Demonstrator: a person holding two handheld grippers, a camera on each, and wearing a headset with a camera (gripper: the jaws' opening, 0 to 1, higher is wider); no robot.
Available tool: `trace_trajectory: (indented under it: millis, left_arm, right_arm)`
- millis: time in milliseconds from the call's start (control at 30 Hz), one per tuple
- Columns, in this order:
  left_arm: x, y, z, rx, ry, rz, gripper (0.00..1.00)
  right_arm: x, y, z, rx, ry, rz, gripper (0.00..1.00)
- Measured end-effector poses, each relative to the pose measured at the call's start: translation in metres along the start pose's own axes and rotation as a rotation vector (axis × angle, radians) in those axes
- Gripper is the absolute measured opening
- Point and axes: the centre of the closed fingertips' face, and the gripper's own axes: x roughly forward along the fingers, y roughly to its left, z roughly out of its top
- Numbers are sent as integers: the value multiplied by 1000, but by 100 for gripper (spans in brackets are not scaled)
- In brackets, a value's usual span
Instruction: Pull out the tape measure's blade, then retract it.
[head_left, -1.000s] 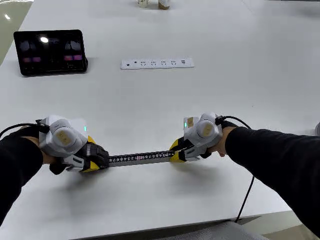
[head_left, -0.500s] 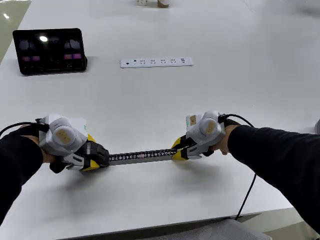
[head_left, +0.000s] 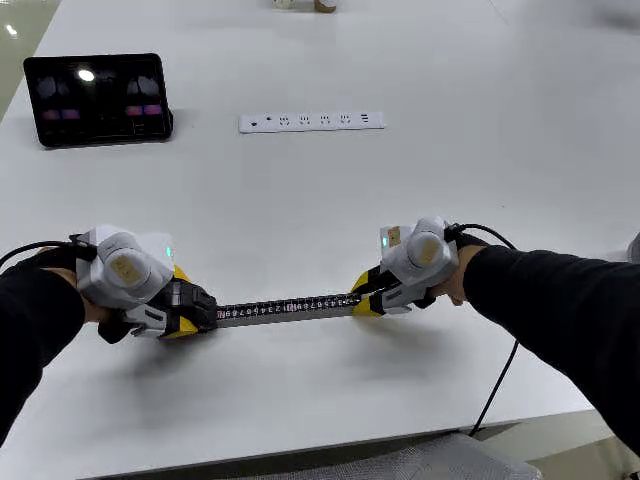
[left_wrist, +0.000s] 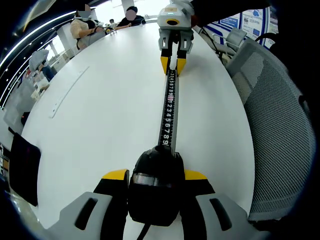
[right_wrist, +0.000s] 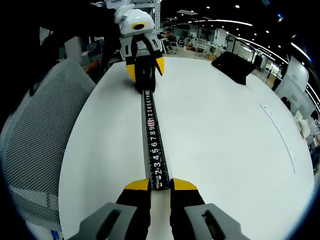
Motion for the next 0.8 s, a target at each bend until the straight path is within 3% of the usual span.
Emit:
trace_trajectory:
  millis: [800]
  left_arm:
    - [0, -1, 0, -2, -1, 3, 34]
  right_arm:
    - [-9, -2, -10, 6, 9, -8, 11]
